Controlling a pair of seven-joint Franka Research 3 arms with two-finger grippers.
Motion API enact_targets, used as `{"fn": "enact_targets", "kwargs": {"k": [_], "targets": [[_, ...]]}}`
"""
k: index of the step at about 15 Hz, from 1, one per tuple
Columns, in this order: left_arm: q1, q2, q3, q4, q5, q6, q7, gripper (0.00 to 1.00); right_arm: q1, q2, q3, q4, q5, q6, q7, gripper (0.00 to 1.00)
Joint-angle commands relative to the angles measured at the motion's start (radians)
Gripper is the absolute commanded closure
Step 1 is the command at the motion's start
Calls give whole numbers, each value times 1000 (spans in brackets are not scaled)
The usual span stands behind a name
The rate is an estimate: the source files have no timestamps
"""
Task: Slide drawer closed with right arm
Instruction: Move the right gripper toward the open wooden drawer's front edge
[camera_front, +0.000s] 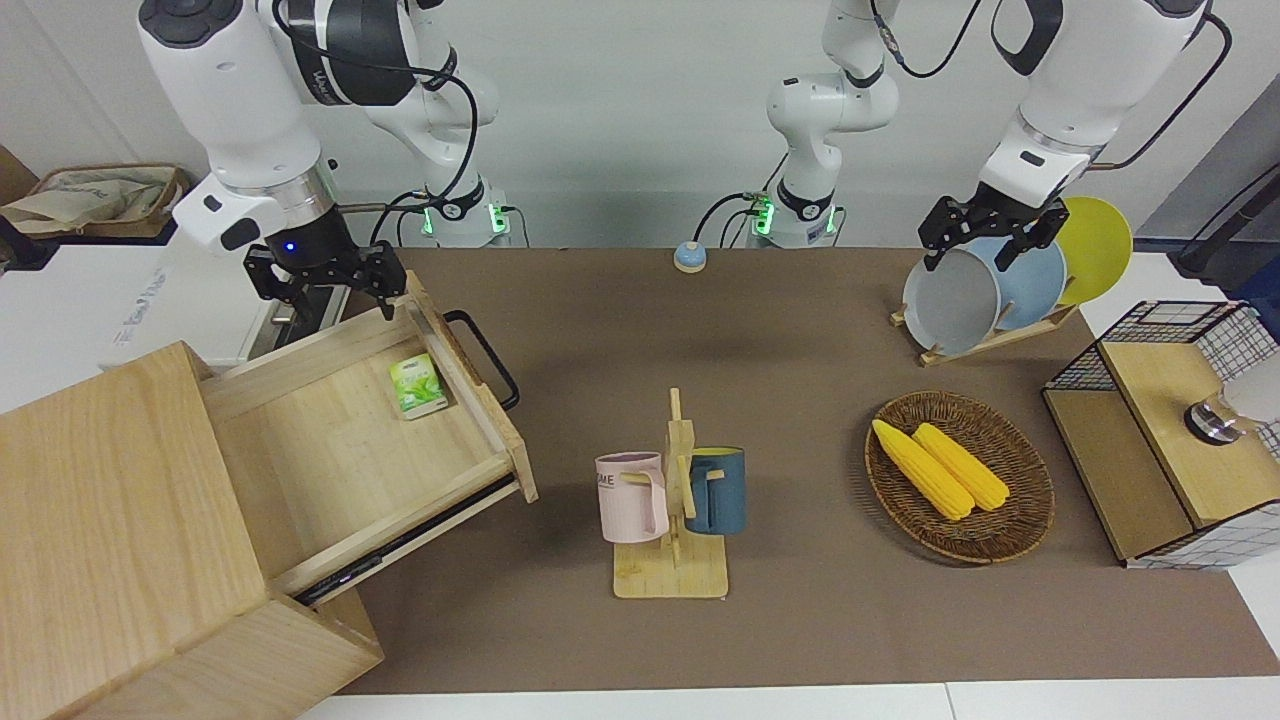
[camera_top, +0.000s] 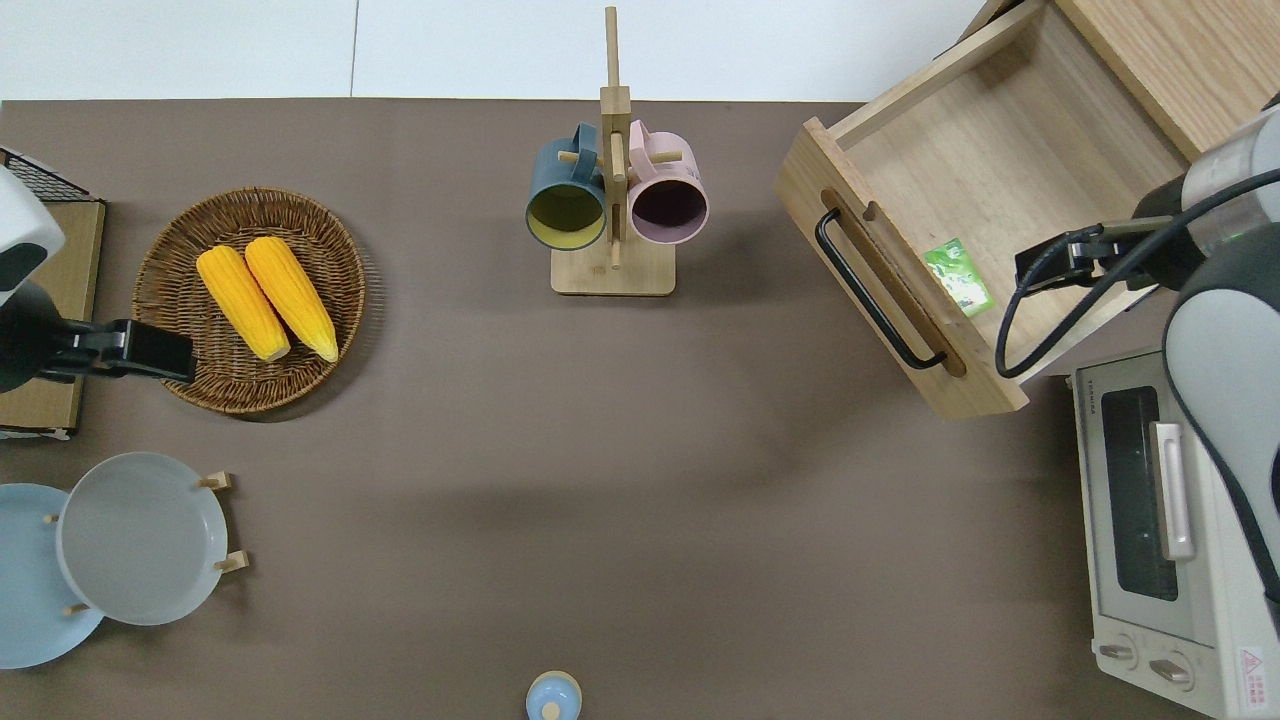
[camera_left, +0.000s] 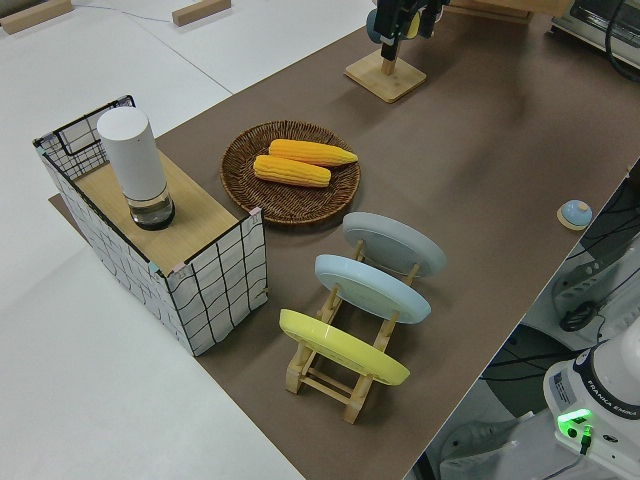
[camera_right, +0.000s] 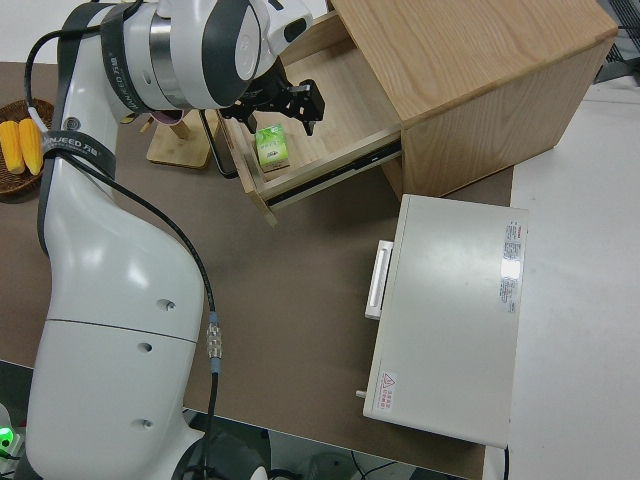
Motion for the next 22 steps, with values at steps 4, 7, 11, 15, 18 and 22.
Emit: {"fn": "enact_targets", "kwargs": {"k": [4, 7, 11, 15, 18, 22], "targets": [[5, 11, -7, 26, 17, -20, 10, 7, -15, -8, 8, 8, -4, -23, -20, 17], [5, 11, -7, 24, 17, -20, 10, 7, -12, -8, 8, 8, -4, -24, -20, 17], [5, 11, -7, 26, 17, -20, 10, 7, -19, -12, 8, 8, -4, -30, -22, 391], [5, 11, -7, 26, 17, -20, 10, 7, -19, -12, 8, 14, -2, -50, -23, 1000], [5, 11, -7, 24, 17, -20, 10, 7, -23, -13, 5, 16, 15, -52, -29, 1000], [5, 11, -7, 24, 17, -20, 8, 7, -20, -36, -2, 14, 19, -72, -42, 1000]]}}
